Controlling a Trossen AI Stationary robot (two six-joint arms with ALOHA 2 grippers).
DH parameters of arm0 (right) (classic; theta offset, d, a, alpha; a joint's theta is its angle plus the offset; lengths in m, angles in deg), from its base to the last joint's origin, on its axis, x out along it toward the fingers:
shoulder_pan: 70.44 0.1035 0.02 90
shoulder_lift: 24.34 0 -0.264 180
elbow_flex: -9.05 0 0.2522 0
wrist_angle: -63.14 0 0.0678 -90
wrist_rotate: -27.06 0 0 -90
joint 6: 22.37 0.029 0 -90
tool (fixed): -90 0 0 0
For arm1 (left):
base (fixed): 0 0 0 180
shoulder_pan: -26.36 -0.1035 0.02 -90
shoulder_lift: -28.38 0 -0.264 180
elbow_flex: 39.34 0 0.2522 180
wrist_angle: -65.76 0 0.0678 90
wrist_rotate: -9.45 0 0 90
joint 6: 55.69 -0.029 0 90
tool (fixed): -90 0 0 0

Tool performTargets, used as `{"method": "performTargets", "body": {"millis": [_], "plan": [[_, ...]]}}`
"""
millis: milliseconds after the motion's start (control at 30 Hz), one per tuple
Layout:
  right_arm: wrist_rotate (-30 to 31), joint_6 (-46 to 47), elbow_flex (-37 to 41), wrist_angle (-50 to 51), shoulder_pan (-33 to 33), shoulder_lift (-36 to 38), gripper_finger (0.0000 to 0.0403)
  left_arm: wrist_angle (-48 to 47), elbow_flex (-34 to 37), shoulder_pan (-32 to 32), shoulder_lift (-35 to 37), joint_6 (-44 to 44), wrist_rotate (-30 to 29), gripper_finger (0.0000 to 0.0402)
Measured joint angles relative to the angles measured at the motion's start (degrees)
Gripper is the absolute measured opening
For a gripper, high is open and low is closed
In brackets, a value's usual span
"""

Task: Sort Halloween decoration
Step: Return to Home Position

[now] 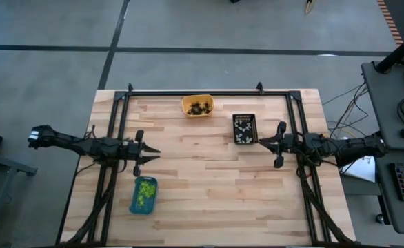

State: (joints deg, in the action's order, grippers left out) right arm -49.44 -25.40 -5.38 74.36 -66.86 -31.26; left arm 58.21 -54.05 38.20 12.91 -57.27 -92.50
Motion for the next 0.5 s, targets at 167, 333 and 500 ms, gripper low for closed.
{"method": "performTargets", "body": {"millis": [167, 333, 500], "plan": [[0.0, 0.0, 0.0, 0.02, 0.0, 0.0, 0.0028, 5.19, 0.09, 0.0, 1.93, 1.48, -1.54, 0.0072], [-0.01, 0.0, 0.02, 0.04, 0.0, 0.0, 0.0028, 3.69, 0.37, -0.02, 5.35, 1.69, -3.19, 0.0072], [0.0, 0.0, 0.02, 0.04, 0.0, 0.0, 0.0028, 2.26, 0.37, -0.04, 8.27, 0.75, -3.17, 0.0072]]}}
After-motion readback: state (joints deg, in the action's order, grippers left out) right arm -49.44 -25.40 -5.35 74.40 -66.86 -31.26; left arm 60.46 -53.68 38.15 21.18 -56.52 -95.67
